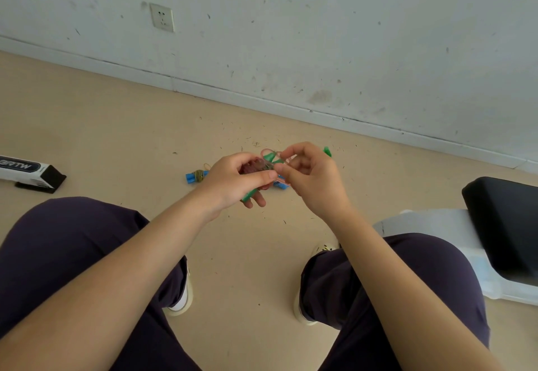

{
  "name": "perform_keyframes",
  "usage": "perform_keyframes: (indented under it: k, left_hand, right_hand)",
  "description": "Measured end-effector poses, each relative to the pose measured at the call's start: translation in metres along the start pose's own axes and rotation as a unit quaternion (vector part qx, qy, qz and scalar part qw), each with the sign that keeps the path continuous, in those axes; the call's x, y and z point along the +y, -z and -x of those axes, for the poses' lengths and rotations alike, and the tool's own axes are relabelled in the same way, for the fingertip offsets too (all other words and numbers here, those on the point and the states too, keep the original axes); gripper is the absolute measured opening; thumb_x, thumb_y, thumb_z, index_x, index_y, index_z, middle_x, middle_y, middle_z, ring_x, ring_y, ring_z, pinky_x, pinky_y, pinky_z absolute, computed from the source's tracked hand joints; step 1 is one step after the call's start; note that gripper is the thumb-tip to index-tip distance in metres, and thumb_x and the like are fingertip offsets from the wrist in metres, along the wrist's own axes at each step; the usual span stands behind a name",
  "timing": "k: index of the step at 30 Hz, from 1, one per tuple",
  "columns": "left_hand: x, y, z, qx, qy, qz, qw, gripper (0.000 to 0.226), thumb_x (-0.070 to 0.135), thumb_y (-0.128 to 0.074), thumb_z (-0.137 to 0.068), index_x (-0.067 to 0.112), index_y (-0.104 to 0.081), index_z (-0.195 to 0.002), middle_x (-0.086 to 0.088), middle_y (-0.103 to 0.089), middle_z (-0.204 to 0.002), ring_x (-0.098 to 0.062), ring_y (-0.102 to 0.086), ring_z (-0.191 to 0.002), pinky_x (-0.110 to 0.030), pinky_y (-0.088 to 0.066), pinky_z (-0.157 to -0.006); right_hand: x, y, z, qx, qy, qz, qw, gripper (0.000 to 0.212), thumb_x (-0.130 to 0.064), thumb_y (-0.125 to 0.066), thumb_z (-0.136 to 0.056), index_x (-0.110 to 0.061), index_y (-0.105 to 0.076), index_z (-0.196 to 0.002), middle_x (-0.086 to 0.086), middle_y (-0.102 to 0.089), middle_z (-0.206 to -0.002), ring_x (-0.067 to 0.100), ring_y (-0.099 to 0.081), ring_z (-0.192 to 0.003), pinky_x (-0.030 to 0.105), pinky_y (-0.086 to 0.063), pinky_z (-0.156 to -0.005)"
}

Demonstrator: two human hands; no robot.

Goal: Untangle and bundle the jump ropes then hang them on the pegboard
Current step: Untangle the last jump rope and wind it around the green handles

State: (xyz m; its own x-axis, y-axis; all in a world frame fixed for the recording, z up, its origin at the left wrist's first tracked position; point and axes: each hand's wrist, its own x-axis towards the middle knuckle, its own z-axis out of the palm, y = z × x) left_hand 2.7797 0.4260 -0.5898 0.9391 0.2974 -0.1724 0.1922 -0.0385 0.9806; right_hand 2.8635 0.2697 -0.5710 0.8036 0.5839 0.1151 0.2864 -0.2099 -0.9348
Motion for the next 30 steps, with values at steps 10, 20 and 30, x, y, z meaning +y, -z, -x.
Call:
perform_keyframes:
  k: [10,20,30]
  left_hand:
    - [0.002,0.004,-0.002,0.025,0.002,0.01,1.0,0.02,0.024,-0.076,-0.087,0.014,-0.069,-0.103,-0.001,-0.074,-0.077,-0.026,-0.071,-0.06,-0.03,-0.05,-0.05]
    - [0.008,0.012,0.0,0.027,0.012,0.072,0.997,0.015,0.017,-0.071,-0.09,0.006,-0.069,-0.101,-0.007,-0.074,-0.081,-0.025,-0.067,-0.057,-0.026,-0.048,-0.047]
    - [0.008,0.01,0.002,0.002,0.002,0.111,0.994,0.014,0.016,-0.069,-0.092,0.009,-0.067,-0.104,-0.004,-0.071,-0.078,-0.023,-0.067,-0.059,-0.027,-0.05,-0.05]
  right_hand:
    - [-0.001,0.002,0.002,0.017,0.01,0.012,1.0,0.007,-0.016,-0.071,-0.09,-0.016,-0.069,-0.097,0.009,-0.061,-0.058,0.004,-0.051,-0.046,0.011,-0.039,-0.051]
    - [-0.001,0.0,-0.001,0.03,0.015,0.055,0.998,0.02,-0.014,-0.074,-0.086,-0.031,-0.063,-0.087,-0.001,-0.062,-0.071,0.006,-0.054,-0.056,0.022,-0.047,-0.055]
    - [-0.002,0.0,0.002,0.056,0.063,0.12,0.989,0.017,-0.016,-0.075,-0.085,-0.028,-0.065,-0.091,-0.011,-0.06,-0.066,0.002,-0.054,-0.054,0.013,-0.043,-0.056]
